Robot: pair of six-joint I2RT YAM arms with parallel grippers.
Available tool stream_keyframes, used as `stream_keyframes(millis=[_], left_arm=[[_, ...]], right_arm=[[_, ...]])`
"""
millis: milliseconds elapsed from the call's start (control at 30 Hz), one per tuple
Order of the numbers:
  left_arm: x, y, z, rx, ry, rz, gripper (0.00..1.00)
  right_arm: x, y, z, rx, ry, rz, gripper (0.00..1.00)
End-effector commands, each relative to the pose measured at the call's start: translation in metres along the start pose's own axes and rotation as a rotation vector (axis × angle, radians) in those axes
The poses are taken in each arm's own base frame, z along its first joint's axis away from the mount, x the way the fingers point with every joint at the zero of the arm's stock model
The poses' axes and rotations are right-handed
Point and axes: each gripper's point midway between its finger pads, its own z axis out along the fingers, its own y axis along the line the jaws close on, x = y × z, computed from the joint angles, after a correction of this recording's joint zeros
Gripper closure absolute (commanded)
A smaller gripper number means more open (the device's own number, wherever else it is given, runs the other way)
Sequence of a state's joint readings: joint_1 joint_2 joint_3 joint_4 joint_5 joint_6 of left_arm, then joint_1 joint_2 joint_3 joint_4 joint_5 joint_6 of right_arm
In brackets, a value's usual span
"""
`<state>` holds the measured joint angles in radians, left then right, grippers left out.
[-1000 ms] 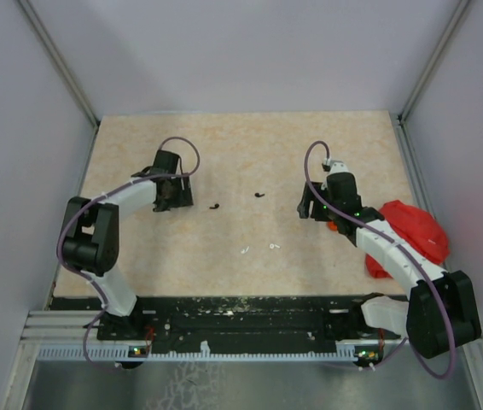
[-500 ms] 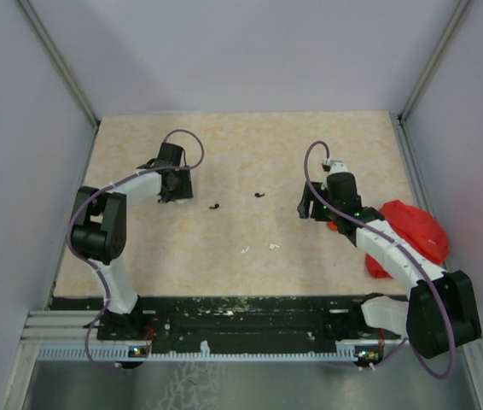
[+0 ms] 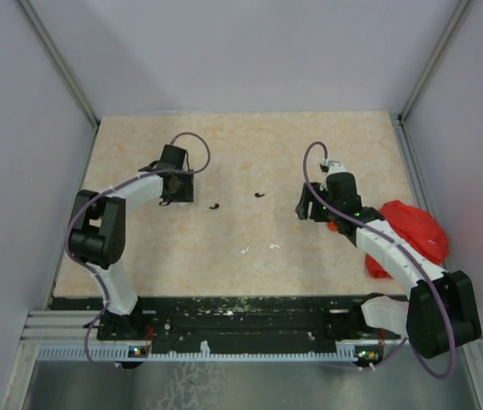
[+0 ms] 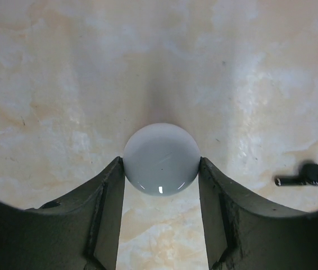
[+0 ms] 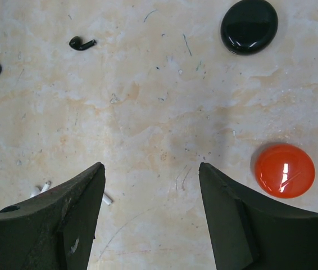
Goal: Insert the wireless bluetooth earbuds into the charging case
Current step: Pick up the charging case at the center of the board.
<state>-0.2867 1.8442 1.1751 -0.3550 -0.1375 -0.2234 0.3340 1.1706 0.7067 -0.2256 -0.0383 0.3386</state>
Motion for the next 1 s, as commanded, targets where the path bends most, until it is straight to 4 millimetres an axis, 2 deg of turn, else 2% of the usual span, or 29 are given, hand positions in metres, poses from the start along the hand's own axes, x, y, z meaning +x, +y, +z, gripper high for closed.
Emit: stream_keyframes(millis=[0,267,567,733,967], left_arm=[[-0.014,-0.023,-0.031,0.075,-0.084,0.222,0.54],[-0.037,-0.064,-0.08,0.218,-0.302,0.472,0.54],[-0.046,-0.113,-0.145,0.457,-0.603,0.768,0.56],[-0.043,-0.139,-0.183,0.566,-0.797,0.918,0.57],[-0.027,-0.169,-0.22,0.657,-0.966,1.075,0.57]], right_arm=[[-0.025,0.024,-0.008,-0.094,-0.059,-0.045,0.32],[-0.033,0.05,-0.016,-0.228,-0.045,-0.057,0.32],[-0.062,0.096,-0.031,-0.43,-0.04,-0.031,0.32],[-0.076,0.121,-0.04,-0.55,-0.027,-0.016,0.32],[-0.09,0.155,-0.052,-0.672,-0.022,-0.047,0.34]])
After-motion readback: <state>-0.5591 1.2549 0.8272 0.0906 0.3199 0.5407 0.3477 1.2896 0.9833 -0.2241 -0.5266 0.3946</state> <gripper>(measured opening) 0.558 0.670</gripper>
